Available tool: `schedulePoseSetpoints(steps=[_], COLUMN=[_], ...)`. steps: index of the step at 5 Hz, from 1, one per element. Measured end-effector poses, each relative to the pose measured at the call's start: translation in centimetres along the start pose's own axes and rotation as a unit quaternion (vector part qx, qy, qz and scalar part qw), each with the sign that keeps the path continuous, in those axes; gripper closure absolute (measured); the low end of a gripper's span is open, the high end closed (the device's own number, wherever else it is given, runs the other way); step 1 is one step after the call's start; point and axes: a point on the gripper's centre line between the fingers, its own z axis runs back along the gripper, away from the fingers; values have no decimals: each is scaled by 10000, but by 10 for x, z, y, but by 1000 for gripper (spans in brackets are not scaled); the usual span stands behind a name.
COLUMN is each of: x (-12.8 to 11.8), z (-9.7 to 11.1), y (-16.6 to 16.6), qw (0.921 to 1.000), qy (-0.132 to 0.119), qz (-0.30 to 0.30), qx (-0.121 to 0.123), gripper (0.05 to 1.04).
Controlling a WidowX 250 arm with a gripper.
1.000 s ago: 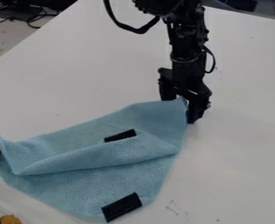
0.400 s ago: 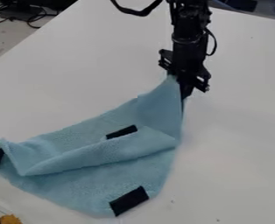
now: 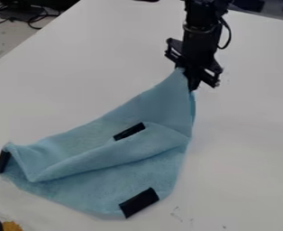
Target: Fold the cloth from the top left to the bottom right
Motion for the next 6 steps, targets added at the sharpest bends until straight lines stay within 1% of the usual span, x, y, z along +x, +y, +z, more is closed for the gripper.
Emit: schedulePoseSetpoints(steps=[1, 2, 3, 4, 5, 6], x=[-35, -69, -93, -116, -137, -148], z=[23, 27, 19, 13, 2, -9], y=[-13, -22, -28, -29, -32, -38], qw=[9980, 9933, 9894, 9846, 9804, 9751], qy=[-192, -454, -610, -678, -695, -841], qz=[574, 1030, 1306, 1613, 1844, 2046], qx=[203, 254, 144, 45, -63, -142], gripper=[993, 993, 993, 993, 993, 959])
